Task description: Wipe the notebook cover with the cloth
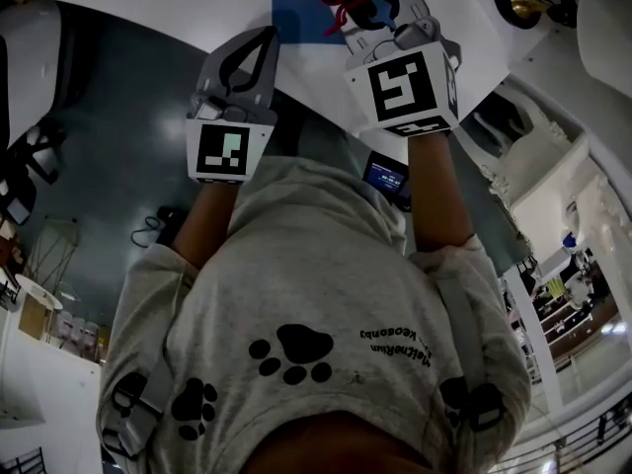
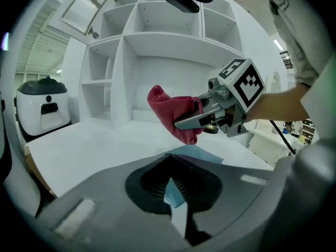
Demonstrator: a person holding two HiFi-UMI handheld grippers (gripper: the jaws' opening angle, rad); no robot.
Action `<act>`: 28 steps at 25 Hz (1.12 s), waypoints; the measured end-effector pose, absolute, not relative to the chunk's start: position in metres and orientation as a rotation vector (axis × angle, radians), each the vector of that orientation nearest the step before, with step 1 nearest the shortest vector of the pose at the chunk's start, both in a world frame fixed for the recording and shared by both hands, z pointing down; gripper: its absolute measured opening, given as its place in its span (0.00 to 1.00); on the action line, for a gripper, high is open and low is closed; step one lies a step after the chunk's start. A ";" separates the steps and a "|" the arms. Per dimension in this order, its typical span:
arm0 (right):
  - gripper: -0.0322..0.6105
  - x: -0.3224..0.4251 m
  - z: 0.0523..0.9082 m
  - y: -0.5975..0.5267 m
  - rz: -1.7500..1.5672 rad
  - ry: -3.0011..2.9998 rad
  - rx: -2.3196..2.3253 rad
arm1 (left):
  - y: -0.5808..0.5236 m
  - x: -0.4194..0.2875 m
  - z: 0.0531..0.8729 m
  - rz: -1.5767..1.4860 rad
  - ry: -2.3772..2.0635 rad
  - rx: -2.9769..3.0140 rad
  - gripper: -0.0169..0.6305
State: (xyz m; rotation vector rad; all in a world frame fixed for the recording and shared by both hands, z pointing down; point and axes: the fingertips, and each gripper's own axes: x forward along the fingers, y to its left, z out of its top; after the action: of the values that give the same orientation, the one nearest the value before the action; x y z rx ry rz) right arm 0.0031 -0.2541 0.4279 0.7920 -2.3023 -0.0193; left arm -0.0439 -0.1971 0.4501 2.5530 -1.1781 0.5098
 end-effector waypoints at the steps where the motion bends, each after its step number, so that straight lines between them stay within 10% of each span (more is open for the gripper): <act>1: 0.14 0.002 0.434 -0.255 -0.009 -2.286 0.770 | -0.197 -0.044 0.455 0.518 -1.176 2.542 0.02; 28: 0.14 0.001 0.532 -0.264 0.037 -1.639 0.143 | -0.175 -0.032 0.537 0.844 -0.906 2.260 0.02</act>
State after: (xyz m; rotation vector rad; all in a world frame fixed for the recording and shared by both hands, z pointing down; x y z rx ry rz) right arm 0.0011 -0.2639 0.5324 0.1433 -1.6388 0.0370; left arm -0.0316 -0.1746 0.5368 2.2602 -0.9059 0.8439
